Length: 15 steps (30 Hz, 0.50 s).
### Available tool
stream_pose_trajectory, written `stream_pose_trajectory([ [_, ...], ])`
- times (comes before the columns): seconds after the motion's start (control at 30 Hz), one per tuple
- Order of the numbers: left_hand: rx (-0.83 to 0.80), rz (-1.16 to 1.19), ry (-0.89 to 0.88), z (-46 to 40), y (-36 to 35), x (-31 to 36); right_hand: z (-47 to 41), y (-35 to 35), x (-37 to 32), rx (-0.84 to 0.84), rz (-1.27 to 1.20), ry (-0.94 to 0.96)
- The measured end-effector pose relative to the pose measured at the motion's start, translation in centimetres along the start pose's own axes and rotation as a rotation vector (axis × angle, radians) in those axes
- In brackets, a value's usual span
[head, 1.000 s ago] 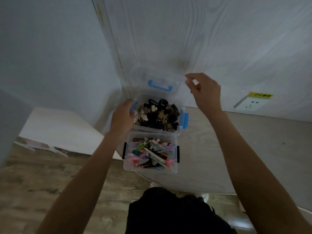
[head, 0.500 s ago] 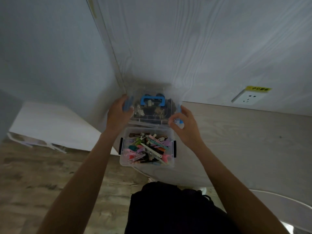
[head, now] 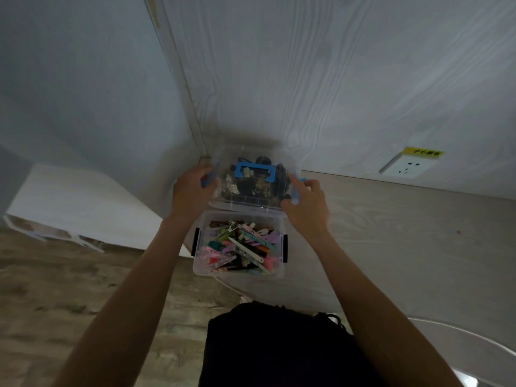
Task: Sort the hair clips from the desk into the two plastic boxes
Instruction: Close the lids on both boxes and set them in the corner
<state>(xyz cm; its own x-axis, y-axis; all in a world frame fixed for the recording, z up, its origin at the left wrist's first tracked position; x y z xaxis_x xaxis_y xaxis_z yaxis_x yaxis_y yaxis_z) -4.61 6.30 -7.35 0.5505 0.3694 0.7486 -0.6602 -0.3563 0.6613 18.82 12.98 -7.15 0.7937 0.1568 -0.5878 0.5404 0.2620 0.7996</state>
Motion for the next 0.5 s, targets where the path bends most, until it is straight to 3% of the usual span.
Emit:
stream_pose_trajectory([
  [0.07,-0.014,-0.048,-0.032,0.0,-0.1,-0.1,-0.1,0.3,-0.3,0.055,0.198,0.037],
  [0.17,-0.006,-0.153,-0.077,-0.1,0.0,-0.1,-1.2,0.4,0.5,0.081,0.156,-0.015],
  [0.23,0.027,-0.182,-0.088,-0.2,0.2,0.2,-2.3,0.1,1.4,-0.01,-0.163,-0.088],
  [0.3,0.052,-0.152,-0.067,-0.2,0.3,0.4,-2.5,-0.3,1.8,-0.088,-0.632,-0.237],
  [0.33,0.058,-0.078,-0.018,-0.3,0.1,0.1,-2.4,-0.4,2.1,-0.117,-0.82,-0.339],
  [0.4,0.038,0.196,0.192,-0.4,-0.4,-0.8,-2.3,-0.4,2.5,-0.093,-0.96,-0.467],
  [0.5,-0.059,0.381,0.419,-0.2,-1.4,-1.7,-2.6,-0.7,2.9,0.042,-0.798,-0.49],
])
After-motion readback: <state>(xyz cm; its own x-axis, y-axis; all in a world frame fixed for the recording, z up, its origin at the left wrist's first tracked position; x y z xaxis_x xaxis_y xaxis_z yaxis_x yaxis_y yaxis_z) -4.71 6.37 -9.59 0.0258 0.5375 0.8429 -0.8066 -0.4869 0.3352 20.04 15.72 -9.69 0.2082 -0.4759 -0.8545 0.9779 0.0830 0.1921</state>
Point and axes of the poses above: each hand's wrist, its own z-axis away from the middle knuckle, its own y-axis out of the back of the hand, x = y × z, the point moved 4 cm from there along -z, towards the middle knuckle, and after that the axes turned 1 degree about -z, right-handed, at the moved point
